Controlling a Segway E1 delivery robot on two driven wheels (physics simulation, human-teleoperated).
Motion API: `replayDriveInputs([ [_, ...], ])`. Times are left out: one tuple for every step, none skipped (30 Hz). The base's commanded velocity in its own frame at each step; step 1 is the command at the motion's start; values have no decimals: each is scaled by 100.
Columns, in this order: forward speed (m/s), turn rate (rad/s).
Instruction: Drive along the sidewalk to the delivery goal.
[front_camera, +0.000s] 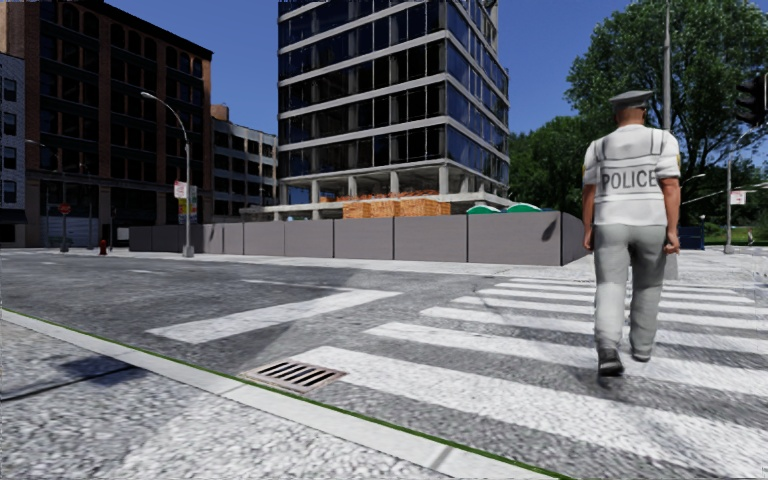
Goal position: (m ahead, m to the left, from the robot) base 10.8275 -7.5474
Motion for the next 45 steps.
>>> replayDriveInputs([
  [146, -100],
  [146, -100],
  [146, -100],
  [146, -68],
  [146, -12],
  [146, -4],
  [146, -1],
  [146, 0],
  [146, 0],
  [146, 0],
  [146, 0],
  [146, 0],
  [146, 0],
  [146, 0],
  [146, 0],
  [146, 0],
  [146, 0],
  [146, 0],
  [146, 0],
  [145, 0],
  [139, 0],
  [139, 0],
  [131, 0],
  [131, 0],
  [130, 0],
  [129, -1],
  [128, -12],
  [127, -30],
  [124, -43],
  [118, -56],
  [118, -56],
  [111, -64],
  [108, -68],
  [107, -71],
  [107, -72],
  [107, -62],
  [107, -12],
  [107, -3],
  [107, 0],
  [107, 0],
  [107, 0],
  [107, 0],
  [107, 0],
  [107, 0],
  [107, 0],
])
